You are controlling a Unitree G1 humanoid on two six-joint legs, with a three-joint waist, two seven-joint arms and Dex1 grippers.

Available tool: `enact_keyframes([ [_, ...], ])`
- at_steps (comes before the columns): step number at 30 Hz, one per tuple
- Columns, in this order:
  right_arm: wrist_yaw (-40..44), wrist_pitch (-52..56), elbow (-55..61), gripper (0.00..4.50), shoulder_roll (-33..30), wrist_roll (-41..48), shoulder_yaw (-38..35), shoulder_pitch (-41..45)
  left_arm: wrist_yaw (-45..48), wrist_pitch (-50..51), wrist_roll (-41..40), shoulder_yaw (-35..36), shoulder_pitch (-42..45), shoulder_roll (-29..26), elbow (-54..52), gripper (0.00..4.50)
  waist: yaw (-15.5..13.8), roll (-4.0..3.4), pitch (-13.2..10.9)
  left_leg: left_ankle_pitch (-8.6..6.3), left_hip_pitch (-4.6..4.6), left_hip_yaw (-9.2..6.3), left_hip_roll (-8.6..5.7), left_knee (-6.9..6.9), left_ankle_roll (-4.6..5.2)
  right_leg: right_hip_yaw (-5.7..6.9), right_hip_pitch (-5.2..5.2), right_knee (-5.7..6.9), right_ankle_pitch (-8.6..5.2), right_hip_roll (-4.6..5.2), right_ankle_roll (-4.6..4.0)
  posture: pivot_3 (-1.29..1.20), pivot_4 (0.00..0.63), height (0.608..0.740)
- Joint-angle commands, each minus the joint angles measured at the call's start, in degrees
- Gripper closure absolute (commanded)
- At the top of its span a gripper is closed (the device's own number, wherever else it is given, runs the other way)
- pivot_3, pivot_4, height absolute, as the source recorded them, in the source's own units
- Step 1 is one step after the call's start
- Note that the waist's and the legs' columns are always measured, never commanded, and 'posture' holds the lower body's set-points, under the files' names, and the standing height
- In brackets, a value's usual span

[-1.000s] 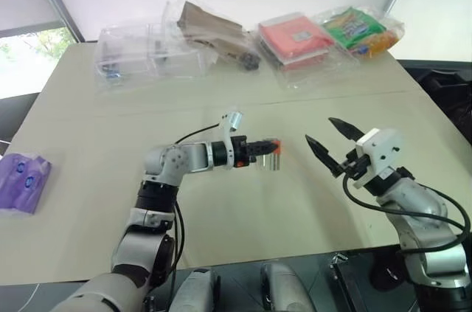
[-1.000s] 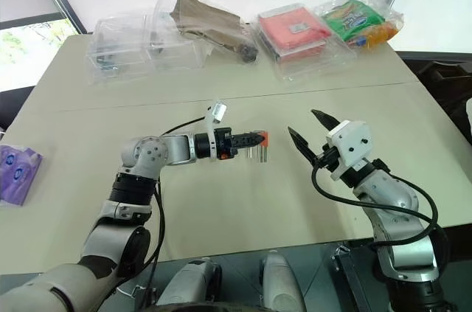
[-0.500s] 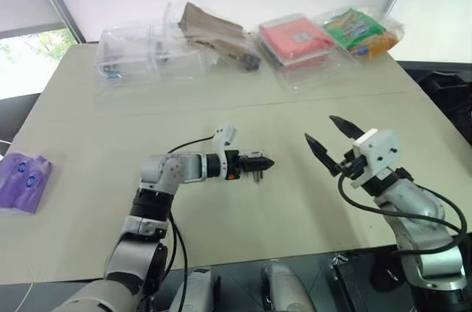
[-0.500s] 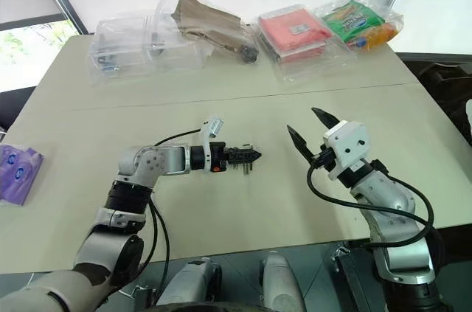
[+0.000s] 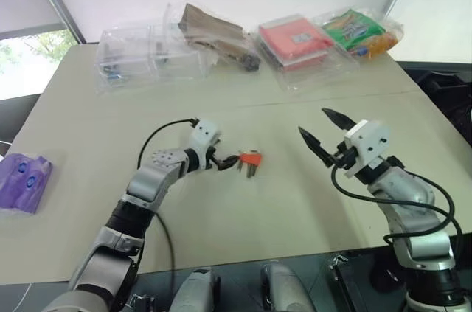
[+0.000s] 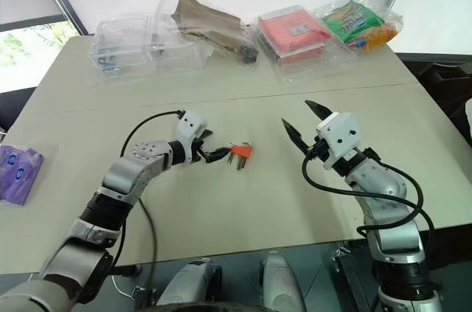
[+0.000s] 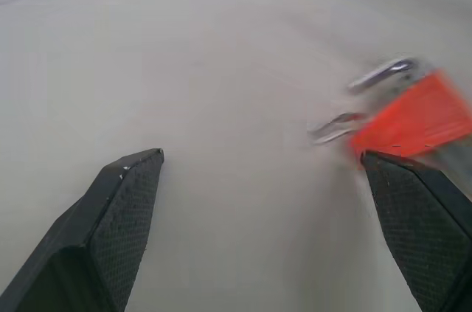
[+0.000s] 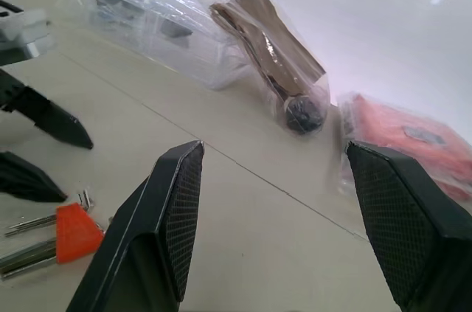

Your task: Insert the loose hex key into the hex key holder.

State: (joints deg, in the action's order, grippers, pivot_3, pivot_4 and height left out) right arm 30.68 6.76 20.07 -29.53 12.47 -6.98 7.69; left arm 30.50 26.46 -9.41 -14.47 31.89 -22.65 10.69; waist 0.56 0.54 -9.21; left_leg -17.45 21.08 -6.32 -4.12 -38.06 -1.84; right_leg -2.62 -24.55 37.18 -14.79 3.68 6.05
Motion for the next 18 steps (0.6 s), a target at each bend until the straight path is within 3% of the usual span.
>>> enact_keyframes([
  [1, 1.29, -2.16, -0.86, 1.33, -0.71, 0.11, -0.25, 2.23, -1.06, -14.93, 3.44, 3.03, 3.46, 0.25, 2.15, 0.01, -0.22, 0.02, -0.01, 0.00, 0.05, -0.01, -0.01, -0.01, 0.00, 0.02, -0.01, 0.00, 0.00, 0.02, 0.00, 0.00, 0.150, 0.740],
  [6, 4.73, -3.29, -3.47, 1.33, -3.12, -0.34, -0.01, 3.43, -0.09, -26.17, 4.15, 6.62, 9.47, 0.13, 7.79, 0.01, -1.11, 0.04, -0.03, 0.04, 0.29, -0.02, -0.03, -0.14, -0.07, 0.08, -0.17, -0.03, 0.00, 0.05, 0.01, 0.00, 0.150, 0.740],
  [8, 7.27, -3.15, -3.71, 1.33, -4.96, 0.11, 0.07, 3.44, 5.59, -24.82, 1.97, 6.97, 10.34, -1.70, 6.59, 0.01, -1.13, 0.04, -0.02, 0.03, 0.29, 0.00, -0.03, -0.13, -0.05, 0.09, -0.17, -0.03, 0.00, 0.05, 0.01, 0.00, 0.150, 0.740],
  [12, 13.73, -1.29, -2.74, 1.33, -10.24, 2.09, -0.39, 3.39, 18.72, -16.33, -4.97, 7.37, 7.22, -7.06, -1.80, 0.01, -0.57, 0.02, -0.03, -0.03, 0.28, 0.01, -0.01, -0.10, 0.06, 0.08, -0.17, -0.03, 0.00, 0.02, 0.01, 0.00, 0.150, 0.740],
  [18, 24.29, 2.36, -1.40, 1.33, -21.01, 4.54, -0.77, 4.18, 31.24, -0.39, -16.82, 9.86, 2.66, -15.93, -14.96, 0.01, 0.13, 0.03, -0.06, -0.18, 0.30, -0.04, 0.01, -0.12, 0.33, 0.09, -0.18, -0.01, 0.00, 0.02, 0.01, 0.00, 0.150, 0.740],
])
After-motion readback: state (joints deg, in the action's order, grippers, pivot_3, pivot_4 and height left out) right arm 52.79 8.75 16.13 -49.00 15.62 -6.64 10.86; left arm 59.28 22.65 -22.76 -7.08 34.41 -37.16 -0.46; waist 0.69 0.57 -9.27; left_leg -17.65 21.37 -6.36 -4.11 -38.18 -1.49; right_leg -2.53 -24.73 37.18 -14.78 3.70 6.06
